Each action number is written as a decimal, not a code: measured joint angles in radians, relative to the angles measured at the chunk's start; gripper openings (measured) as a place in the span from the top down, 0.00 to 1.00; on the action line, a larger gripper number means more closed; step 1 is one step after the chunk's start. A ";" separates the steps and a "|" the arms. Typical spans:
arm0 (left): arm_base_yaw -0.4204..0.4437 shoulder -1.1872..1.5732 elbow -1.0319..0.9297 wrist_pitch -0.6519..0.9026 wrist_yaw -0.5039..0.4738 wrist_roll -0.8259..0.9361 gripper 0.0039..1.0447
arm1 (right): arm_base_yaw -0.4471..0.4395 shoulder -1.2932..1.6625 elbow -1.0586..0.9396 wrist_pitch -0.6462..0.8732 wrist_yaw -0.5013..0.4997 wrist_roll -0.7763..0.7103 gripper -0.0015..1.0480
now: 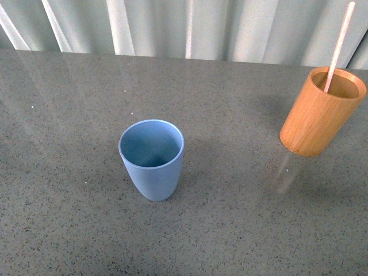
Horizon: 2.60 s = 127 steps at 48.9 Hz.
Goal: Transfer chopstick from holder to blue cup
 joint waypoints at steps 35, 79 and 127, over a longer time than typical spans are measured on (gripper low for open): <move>0.000 -0.267 0.000 -0.261 0.000 0.000 0.97 | 0.000 0.000 0.000 0.000 0.000 0.000 0.10; 0.000 -0.462 0.000 -0.462 0.002 -0.001 0.14 | 0.000 0.000 0.000 0.000 0.000 0.000 0.10; 0.000 -0.462 0.000 -0.462 0.002 0.000 0.06 | -0.001 1.493 0.405 0.847 0.007 0.018 0.10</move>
